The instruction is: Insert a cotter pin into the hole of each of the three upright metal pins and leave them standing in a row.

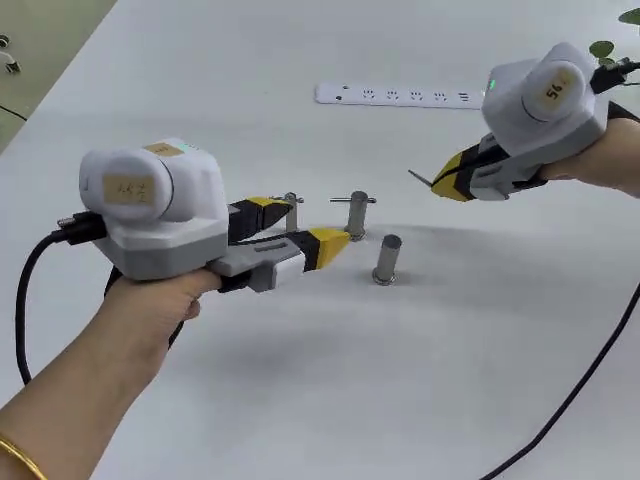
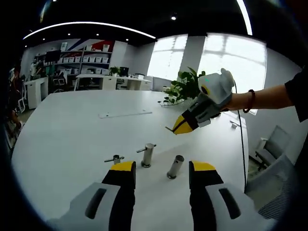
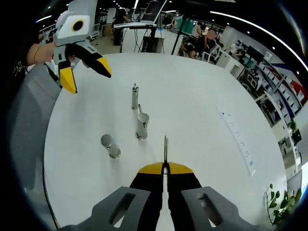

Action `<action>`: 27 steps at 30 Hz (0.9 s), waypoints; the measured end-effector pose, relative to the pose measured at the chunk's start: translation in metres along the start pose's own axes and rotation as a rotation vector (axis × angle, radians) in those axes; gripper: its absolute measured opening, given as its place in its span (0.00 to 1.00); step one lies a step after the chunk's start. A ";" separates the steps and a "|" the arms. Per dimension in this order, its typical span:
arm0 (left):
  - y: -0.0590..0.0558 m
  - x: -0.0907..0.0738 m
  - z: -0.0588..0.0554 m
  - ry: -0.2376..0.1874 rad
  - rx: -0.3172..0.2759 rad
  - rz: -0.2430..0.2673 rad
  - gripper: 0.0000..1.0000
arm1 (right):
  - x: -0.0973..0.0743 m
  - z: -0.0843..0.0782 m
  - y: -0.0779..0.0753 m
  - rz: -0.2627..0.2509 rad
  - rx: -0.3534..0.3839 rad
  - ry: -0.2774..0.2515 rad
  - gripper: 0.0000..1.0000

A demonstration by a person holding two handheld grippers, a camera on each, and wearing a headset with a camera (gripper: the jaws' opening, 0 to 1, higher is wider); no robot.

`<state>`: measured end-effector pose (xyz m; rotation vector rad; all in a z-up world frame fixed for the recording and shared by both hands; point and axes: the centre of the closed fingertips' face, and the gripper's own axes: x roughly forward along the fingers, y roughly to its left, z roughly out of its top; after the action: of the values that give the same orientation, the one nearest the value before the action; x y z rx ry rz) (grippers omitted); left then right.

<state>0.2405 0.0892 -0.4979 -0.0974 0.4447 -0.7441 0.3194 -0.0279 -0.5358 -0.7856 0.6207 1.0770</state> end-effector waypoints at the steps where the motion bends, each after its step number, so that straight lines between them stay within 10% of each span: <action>1: -0.001 0.001 0.000 0.005 0.002 -0.004 0.41 | -0.002 0.002 0.003 -0.001 -0.015 -0.008 0.00; 27: -0.032 0.016 0.010 0.054 -0.049 -0.121 0.17 | -0.026 0.060 0.081 0.085 -0.208 -0.128 0.00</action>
<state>0.2343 0.0540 -0.4866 -0.1519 0.5116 -0.8566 0.2389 0.0282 -0.5018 -0.8674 0.4413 1.2740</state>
